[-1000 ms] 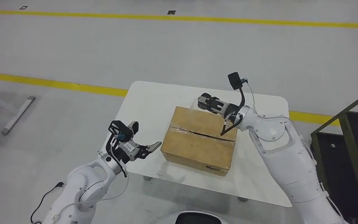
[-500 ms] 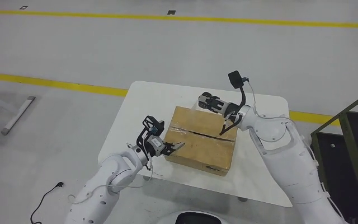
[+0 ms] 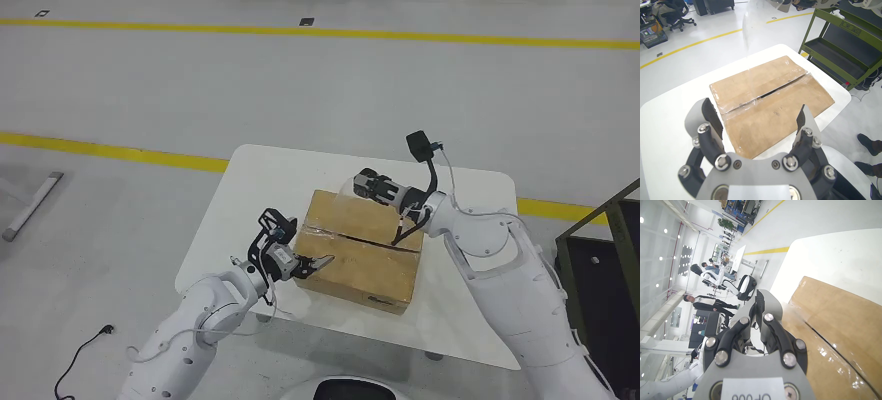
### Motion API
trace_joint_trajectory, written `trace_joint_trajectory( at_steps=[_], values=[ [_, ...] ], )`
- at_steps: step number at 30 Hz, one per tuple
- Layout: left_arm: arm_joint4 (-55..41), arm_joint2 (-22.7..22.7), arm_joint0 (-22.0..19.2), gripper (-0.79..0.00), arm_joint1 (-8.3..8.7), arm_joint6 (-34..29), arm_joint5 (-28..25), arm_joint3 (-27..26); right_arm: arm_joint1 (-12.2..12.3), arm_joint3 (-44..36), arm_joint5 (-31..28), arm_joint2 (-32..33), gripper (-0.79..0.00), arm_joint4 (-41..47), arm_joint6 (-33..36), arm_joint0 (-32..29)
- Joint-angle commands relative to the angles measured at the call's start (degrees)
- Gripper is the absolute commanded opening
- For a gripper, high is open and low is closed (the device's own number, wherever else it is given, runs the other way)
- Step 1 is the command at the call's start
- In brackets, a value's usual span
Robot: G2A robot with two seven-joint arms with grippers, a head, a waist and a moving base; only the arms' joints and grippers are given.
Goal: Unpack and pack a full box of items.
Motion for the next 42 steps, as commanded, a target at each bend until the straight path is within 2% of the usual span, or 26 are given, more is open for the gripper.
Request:
trace_joint_trajectory(
  at_steps=[1,10,18,20,22,25,26,29,30,31,33,34,36,38,39,40,42],
  values=[
    [1.25,1.73,-1.41,0.000,-0.38,0.27,-0.22,0.84,0.01,-0.15,0.02,-0.03,-0.785,-0.27,0.22,0.13],
    [1.86,7.97,-7.93,0.000,-2.67,0.27,2.63,7.64,0.02,-0.74,0.51,-0.03,-0.785,-1.02,0.70,0.66],
    [-0.75,10.48,-11.53,0.000,-4.35,0.50,4.17,12.10,-0.04,-0.80,1.01,-0.50,-0.785,-1.47,1.26,0.98],
    [-0.74,10.89,-12.22,-0.034,-4.69,0.50,4.79,12.99,-0.07,-0.74,1.07,-0.69,-0.785,-1.63,1.41,1.12],
    [0.13,11.42,-12.91,-0.132,-5.01,0.63,5.60,13.77,-0.11,-0.63,1.15,-0.85,-0.785,-1.58,1.47,1.22],
    [0.31,12.14,-13.68,-0.219,-5.52,1.02,6.18,14.63,-0.17,-0.57,1.20,-1.15,-0.785,-1.76,1.62,1.41],
    [0.50,12.32,-13.90,-0.286,-5.66,1.07,6.42,14.86,-0.18,-0.57,1.19,-1.27,-0.785,-1.89,1.74,1.46],
    [1.02,12.67,-14.27,-0.397,-6.02,1.08,7.14,15.44,-0.20,-0.45,1.31,-1.43,-0.785,-2.04,1.99,1.60],
    [1.03,12.68,-14.30,-0.413,-6.12,1.12,7.42,15.65,-0.21,-0.44,1.30,-1.50,-0.785,-2.09,2.02,1.61],
    [1.17,12.61,-14.34,-0.486,-6.19,1.12,7.81,15.87,-0.22,-0.38,1.33,-1.53,-0.785,-2.07,2.10,1.63],
    [1.25,12.38,-14.34,-0.705,-6.31,1.28,8.30,15.97,-0.23,-0.33,1.41,-1.58,-0.785,-2.18,2.14,1.70],
    [1.33,12.21,-14.31,-0.785,-6.34,1.42,8.36,15.94,-0.23,-0.31,1.40,-1.62,-0.785,-2.28,2.25,1.73],
    [1.48,11.72,-14.14,-0.785,-6.36,1.65,8.59,15.90,-0.24,-0.24,1.53,-1.65,-0.785,-2.40,2.36,1.80],
    [1.18,11.16,-13.79,-0.785,-6.36,1.95,8.55,15.70,-0.25,-0.18,1.57,-1.64,-0.733,-2.42,2.40,1.86],
    [1.22,10.84,-13.66,-0.785,-6.33,1.97,8.51,15.66,-0.24,-0.13,1.58,-1.63,-0.680,-2.53,2.44,1.90],
    [1.34,10.56,-13.53,-0.785,-6.31,1.97,8.52,15.56,-0.25,-0.11,1.58,-1.64,-0.680,-2.55,2.47,1.94],
    [1.55,9.93,-13.27,-0.785,-6.26,2.19,8.74,15.33,-0.25,-0.01,1.72,-1.61,-0.625,-2.62,2.61,2.05]
  ],
)
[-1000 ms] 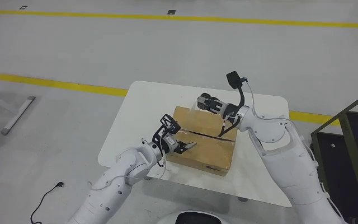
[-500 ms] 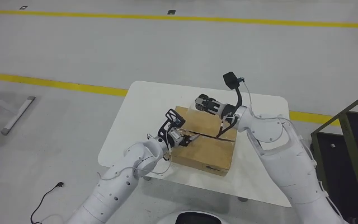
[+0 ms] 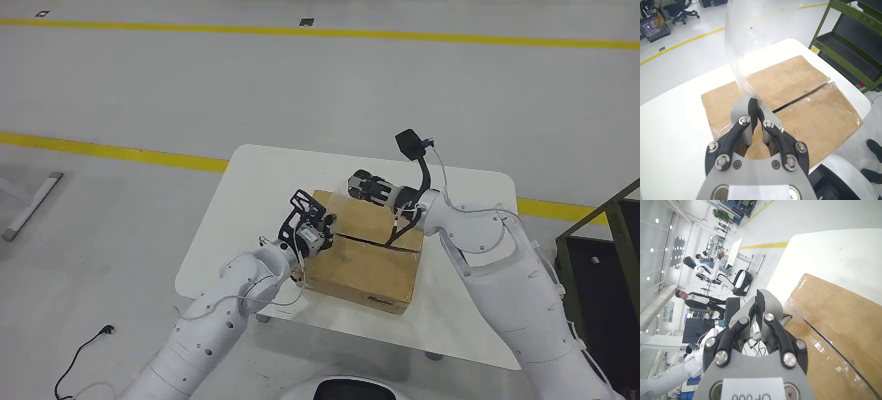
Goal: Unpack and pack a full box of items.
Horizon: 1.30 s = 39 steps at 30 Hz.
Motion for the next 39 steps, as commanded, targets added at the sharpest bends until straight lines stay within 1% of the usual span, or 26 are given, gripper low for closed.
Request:
trace_joint_trajectory(
  at_steps=[1,2,4,8,9,10,11,13,15,17,18,20,23,24,25,26,27,29,30,31,32,33,34,35,36,39],
  values=[
    [0.14,-0.64,0.27,-0.785,0.04,0.24,0.17,-0.25,0.00,0.06,0.11,0.08,-0.554,0.00,0.15,0.12],
    [0.07,-1.00,0.42,-0.785,0.07,0.34,0.17,-0.35,0.02,0.11,0.13,0.18,-0.511,0.00,0.21,0.15],
    [-0.10,-1.86,0.66,-0.785,0.17,0.35,0.05,-0.46,0.07,0.28,0.19,0.67,-0.459,0.15,0.00,0.03],
    [-0.99,-4.07,1.42,-0.785,0.48,0.15,-0.40,-0.34,0.35,0.58,0.27,2.50,-0.391,0.74,-0.44,-1.03],
    [-1.42,-4.73,1.70,-0.785,0.58,0.14,-0.61,-0.26,0.44,0.73,0.25,3.21,-0.308,1.18,-0.61,-1.42],
    [-1.82,-5.37,1.92,-0.785,0.68,0.05,-0.81,-0.19,0.51,0.83,0.15,3.84,-0.299,1.72,-0.76,-1.85],
    [-1.98,-6.01,2.08,-0.785,0.78,-0.07,-0.90,-0.09,0.59,1.12,0.17,4.61,-0.262,2.50,-0.96,-2.32],
    [-2.91,-7.16,2.47,-0.785,0.93,-0.16,-1.29,0.15,0.69,1.59,-0.13,6.00,-0.268,4.52,-1.34,-3.33],
    [-2.65,-8.07,2.56,-0.785,1.09,-0.32,-1.55,0.41,0.77,2.27,-0.45,7.37,-0.225,6.46,-2.05,-4.29],
    [-3.06,-8.89,2.83,-0.785,1.19,-0.23,-1.63,0.60,0.89,2.56,-0.97,8.39,-0.160,7.52,-2.31,-5.14],
    [-3.08,-9.29,2.94,-0.785,1.24,-0.19,-1.58,0.65,0.96,2.68,-1.17,8.87,-0.160,7.96,-2.30,-5.54],
    [-3.91,-10.14,3.22,-0.785,1.31,-0.25,-1.50,1.05,1.07,3.05,-1.39,9.57,-0.191,9.01,-2.01,-6.46],
    [-3.55,-11.20,3.32,-0.785,1.46,-0.24,-1.27,1.87,1.11,3.82,-2.19,9.98,-0.271,11.22,-1.03,-7.62],
    [-4.30,-11.69,3.36,-0.785,1.47,-0.14,-1.19,2.27,1.11,3.99,-2.53,9.69,-0.357,11.52,-0.58,-8.07],
    [-4.76,-12.05,3.31,-0.785,1.49,-0.17,-1.27,2.54,1.10,4.25,-2.73,9.50,-0.394,11.83,-0.18,-8.36],
    [-5.06,-12.44,3.24,-0.785,1.51,-0.13,-1.36,2.85,1.07,4.56,-3.04,9.26,-0.403,12.58,0.35,-8.61],
    [-5.45,-12.82,3.19,-0.785,1.53,-0.11,-1.37,3.23,1.02,5.13,-3.25,9.06,-0.431,13.53,0.81,-8.82],
    [-6.38,-13.45,3.07,-0.785,1.55,-0.08,-1.57,3.87,0.97,6.28,-3.66,8.55,-0.536,13.82,1.10,-8.93],
    [-6.98,-13.71,3.01,-0.785,1.53,-0.17,-1.62,4.20,0.93,6.71,-3.99,8.30,-0.576,14.14,1.23,-8.92],
    [-8.36,-14.03,3.00,-0.785,1.48,-0.20,-1.79,4.57,0.85,7.23,-4.46,8.06,-0.653,14.91,1.37,-9.02],
    [-9.55,-14.31,2.91,-0.733,1.44,-0.47,-1.95,5.01,0.80,7.89,-4.71,7.80,-0.757,15.32,1.50,-9.11],
    [-10.40,-14.52,2.70,-0.717,1.42,-0.86,-2.35,5.46,0.77,8.35,-5.14,7.53,-0.785,15.42,1.60,-9.08],
    [-11.02,-14.87,2.45,-0.739,1.42,-0.96,-2.45,6.07,0.72,8.95,-5.47,7.21,-0.785,15.78,1.85,-9.18],
    [-11.42,-15.06,2.23,-0.730,1.41,-1.08,-2.64,6.57,0.69,9.54,-5.65,6.99,-0.785,15.93,1.98,-9.16],
    [-11.77,-15.27,2.01,-0.714,1.41,-1.22,-2.70,7.10,0.67,10.02,-5.89,6.70,-0.785,15.79,2.11,-9.13],
    [-11.56,-15.80,1.48,-0.631,1.46,-1.01,-2.91,8.05,0.60,11.74,-6.22,5.80,-0.785,15.66,2.90,-9.03]
  ],
)
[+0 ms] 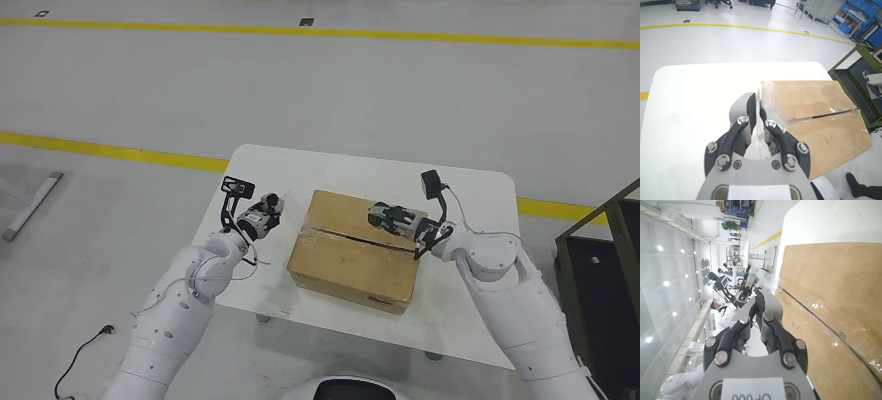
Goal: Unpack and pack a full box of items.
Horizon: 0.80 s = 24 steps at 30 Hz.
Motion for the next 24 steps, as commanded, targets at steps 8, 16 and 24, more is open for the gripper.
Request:
trace_joint_trajectory(
  at_steps=[8,16,24],
  values=[
    [1.33,-1.37,-0.92,-0.228,0.22,-0.09,0.50,2.35,-0.25,4.37,-0.55,-2.59,-0.785,-1.65,1.00,1.11],
    [8.90,-1.47,-0.96,0.000,0.52,-1.37,6.33,3.11,-0.44,6.36,-0.74,-3.87,-0.785,-2.67,0.68,2.10],
    [20.03,-1.16,0.27,0.000,1.05,-3.17,11.83,1.27,-0.56,7.69,-0.33,-4.81,-0.785,-3.90,0.31,2.84]
  ],
)
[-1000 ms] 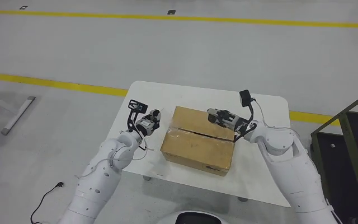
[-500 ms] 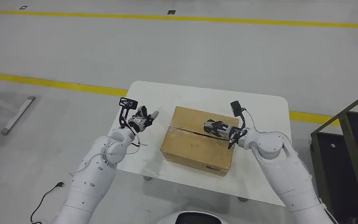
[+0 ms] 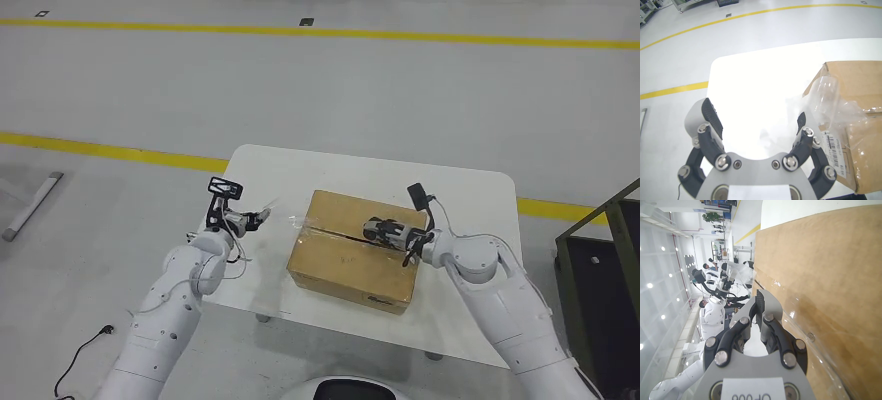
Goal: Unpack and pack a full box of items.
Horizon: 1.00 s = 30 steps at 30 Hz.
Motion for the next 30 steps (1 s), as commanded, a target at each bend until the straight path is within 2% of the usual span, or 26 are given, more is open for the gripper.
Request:
trace_joint_trajectory(
  at_steps=[1,6,11,19,24,29,30],
  values=[
    [-1.21,-0.76,0.47,0.000,0.04,-0.56,-0.11,0.14,-0.04,0.38,0.05,-0.23,-0.785,-0.21,-0.07,0.16],
    [-16.15,-4.08,1.02,0.000,-0.26,-2.32,-6.07,1.73,-0.13,1.37,0.06,-0.69,-0.785,-0.54,-0.19,0.49],
    [-19.72,-5.97,0.25,0.000,0.30,-7.20,-11.79,3.84,-0.15,2.45,-0.10,-0.86,-0.785,-0.81,-0.14,0.79],
    [-35.21,-9.80,0.01,0.000,0.50,-15.00,-13.73,6.56,-0.22,3.37,-0.15,-1.14,-0.785,-1.00,-0.37,1.02],
    [-34.60,-10.67,-0.13,0.000,1.18,-18.01,-16.14,6.50,-0.35,4.13,-0.08,-1.67,-0.785,-1.26,-0.55,1.32],
    [-26.09,-10.06,-0.46,0.000,2.22,-21.59,-18.60,4.98,-0.45,4.56,0.02,-2.04,-0.785,-1.51,-0.62,1.68],
    [-19.74,-9.48,-0.71,0.000,2.62,-21.57,-18.43,3.84,-0.47,4.63,0.01,-2.09,-0.785,-1.50,-0.65,1.73]
  ],
)
